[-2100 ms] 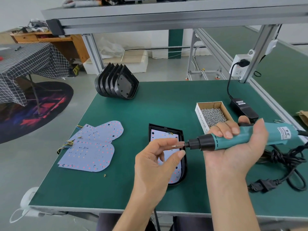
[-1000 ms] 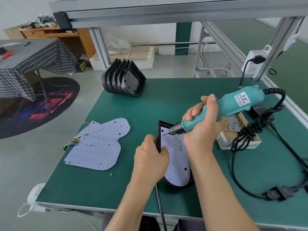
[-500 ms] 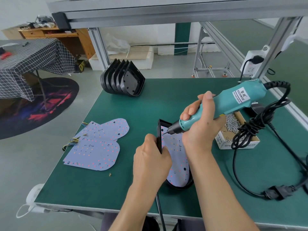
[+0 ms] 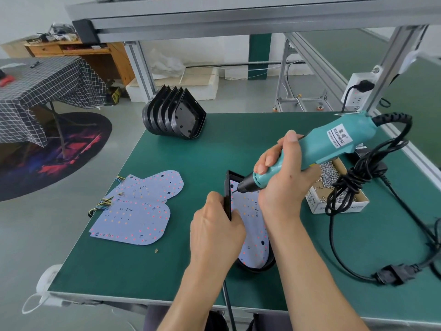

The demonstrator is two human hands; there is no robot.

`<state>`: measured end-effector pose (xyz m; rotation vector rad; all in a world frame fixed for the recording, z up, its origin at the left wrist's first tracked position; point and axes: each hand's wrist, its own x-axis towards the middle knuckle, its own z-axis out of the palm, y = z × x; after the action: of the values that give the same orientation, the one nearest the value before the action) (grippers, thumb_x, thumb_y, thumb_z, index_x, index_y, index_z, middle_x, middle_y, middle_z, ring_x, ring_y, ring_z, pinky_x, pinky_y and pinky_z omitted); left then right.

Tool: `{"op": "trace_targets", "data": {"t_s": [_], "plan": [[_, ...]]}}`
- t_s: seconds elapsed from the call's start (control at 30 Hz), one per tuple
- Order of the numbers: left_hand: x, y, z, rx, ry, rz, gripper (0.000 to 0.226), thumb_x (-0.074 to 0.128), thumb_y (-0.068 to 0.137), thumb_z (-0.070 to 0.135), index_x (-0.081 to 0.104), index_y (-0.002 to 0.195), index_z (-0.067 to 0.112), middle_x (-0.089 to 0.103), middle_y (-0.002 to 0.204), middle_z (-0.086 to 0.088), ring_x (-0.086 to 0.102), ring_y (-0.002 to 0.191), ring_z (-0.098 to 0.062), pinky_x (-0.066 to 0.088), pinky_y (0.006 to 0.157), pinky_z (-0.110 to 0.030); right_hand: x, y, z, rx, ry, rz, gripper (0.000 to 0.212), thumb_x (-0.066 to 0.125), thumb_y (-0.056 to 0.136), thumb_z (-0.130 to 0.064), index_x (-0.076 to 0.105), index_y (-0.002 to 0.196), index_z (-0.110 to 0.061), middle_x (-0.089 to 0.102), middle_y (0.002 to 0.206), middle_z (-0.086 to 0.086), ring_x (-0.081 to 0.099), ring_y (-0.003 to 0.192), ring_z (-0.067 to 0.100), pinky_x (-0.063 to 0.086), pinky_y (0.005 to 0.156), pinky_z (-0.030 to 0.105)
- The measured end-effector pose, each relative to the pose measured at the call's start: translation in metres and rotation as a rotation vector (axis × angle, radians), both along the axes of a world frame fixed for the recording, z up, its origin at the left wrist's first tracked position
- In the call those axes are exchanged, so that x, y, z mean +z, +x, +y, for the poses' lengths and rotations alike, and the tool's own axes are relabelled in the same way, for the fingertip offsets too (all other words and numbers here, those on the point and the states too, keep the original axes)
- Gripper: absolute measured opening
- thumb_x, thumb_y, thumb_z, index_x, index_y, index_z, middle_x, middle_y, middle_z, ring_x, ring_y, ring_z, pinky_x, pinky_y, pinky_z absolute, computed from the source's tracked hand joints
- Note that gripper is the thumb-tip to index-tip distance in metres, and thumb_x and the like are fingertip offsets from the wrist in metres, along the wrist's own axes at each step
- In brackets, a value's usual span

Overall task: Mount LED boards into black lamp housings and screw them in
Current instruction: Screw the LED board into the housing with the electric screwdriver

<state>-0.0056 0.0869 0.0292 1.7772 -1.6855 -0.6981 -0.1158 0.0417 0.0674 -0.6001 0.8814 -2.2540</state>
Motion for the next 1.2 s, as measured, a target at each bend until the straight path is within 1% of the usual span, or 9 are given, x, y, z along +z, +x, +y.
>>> {"op": "trace_targets", "data": {"t_s": [0.13,0.27,0.6,0.7,0.8,0.93,1.03,1.13,1.2], "plan": [[0.000,0.000,0.001,0.000,-0.012,0.011,0.018,0.061,0.095,0.026,0.046,0.088,0.022,0.056,0.073,0.005,0.053,0.072,-0.012,0.033,0.059,-0.035,0.000,-0.001,0.000,0.008,0.001,-0.015,0.025,0.068,0.087,-0.035,0.055,0.077,-0.017,0.044,0.054,0.004,0.043,0.042,0.023,0.037,0.051,0.030],[-0.001,0.001,0.001,0.000,-0.020,0.017,0.021,0.062,0.094,0.026,0.043,0.084,0.025,0.052,0.067,0.007,0.049,0.065,-0.012,0.030,0.053,-0.026,0.001,0.000,0.001,0.007,0.001,-0.002,0.027,0.067,0.088,-0.034,0.052,0.068,-0.022,0.043,0.052,0.003,0.042,0.041,0.023,0.036,0.051,0.030],[-0.002,0.002,0.001,-0.006,-0.039,0.027,0.017,0.063,0.094,0.027,0.047,0.088,0.022,0.053,0.068,0.006,0.050,0.065,-0.011,0.029,0.053,-0.024,0.001,0.000,0.002,0.015,0.003,0.005,0.031,0.067,0.089,-0.035,0.051,0.066,-0.022,0.043,0.052,0.003,0.042,0.041,0.024,0.037,0.051,0.031],[-0.004,0.003,0.000,-0.006,-0.035,0.030,0.019,0.062,0.095,0.026,0.046,0.086,0.023,0.049,0.066,0.007,0.048,0.063,-0.012,0.028,0.053,-0.026,-0.002,0.000,0.001,0.040,-0.014,0.015,0.024,0.068,0.089,-0.037,0.057,0.077,-0.018,0.046,0.053,0.004,0.044,0.042,0.023,0.038,0.051,0.030],[-0.005,0.006,-0.002,-0.017,-0.016,0.044,0.018,0.062,0.095,0.025,0.047,0.087,0.022,0.046,0.064,0.008,0.046,0.062,-0.012,0.028,0.053,-0.027,-0.004,-0.001,0.003,0.077,-0.063,0.080,0.017,0.065,0.093,-0.036,0.065,0.089,-0.019,0.050,0.056,0.004,0.047,0.044,0.024,0.040,0.052,0.030],[-0.005,0.005,-0.002,-0.039,-0.032,0.069,0.014,0.063,0.094,0.025,0.050,0.092,0.020,0.044,0.062,0.009,0.047,0.061,-0.013,0.029,0.052,-0.029,0.000,-0.003,0.006,0.061,-0.085,0.116,0.014,0.064,0.094,-0.034,0.068,0.089,-0.022,0.051,0.057,0.003,0.048,0.044,0.024,0.040,0.054,0.031],[-0.008,0.006,-0.004,-0.030,-0.006,0.053,0.014,0.062,0.093,0.024,0.049,0.089,0.020,0.050,0.067,0.007,0.051,0.066,-0.017,0.031,0.053,-0.031,0.006,-0.004,0.013,0.021,-0.086,0.149,0.014,0.064,0.094,-0.033,0.066,0.088,-0.021,0.050,0.056,0.003,0.047,0.044,0.024,0.040,0.054,0.031],[-0.013,0.012,-0.006,0.018,0.075,0.073,0.014,0.061,0.093,0.024,0.049,0.087,0.024,0.055,0.072,0.007,0.054,0.070,-0.011,0.032,0.054,-0.025,0.017,-0.011,0.024,-0.011,-0.080,0.183,0.015,0.066,0.092,-0.035,0.065,0.088,-0.021,0.049,0.057,0.002,0.046,0.045,0.023,0.040,0.053,0.031],[-0.016,0.015,-0.005,0.034,0.110,0.130,0.010,0.062,0.094,0.027,0.052,0.092,0.026,0.062,0.076,0.009,0.061,0.074,-0.011,0.037,0.056,-0.023,0.023,-0.021,0.030,-0.005,0.005,0.179,0.023,0.069,0.090,-0.040,0.063,0.089,-0.017,0.048,0.057,0.002,0.045,0.044,0.022,0.039,0.050,0.029]]}}
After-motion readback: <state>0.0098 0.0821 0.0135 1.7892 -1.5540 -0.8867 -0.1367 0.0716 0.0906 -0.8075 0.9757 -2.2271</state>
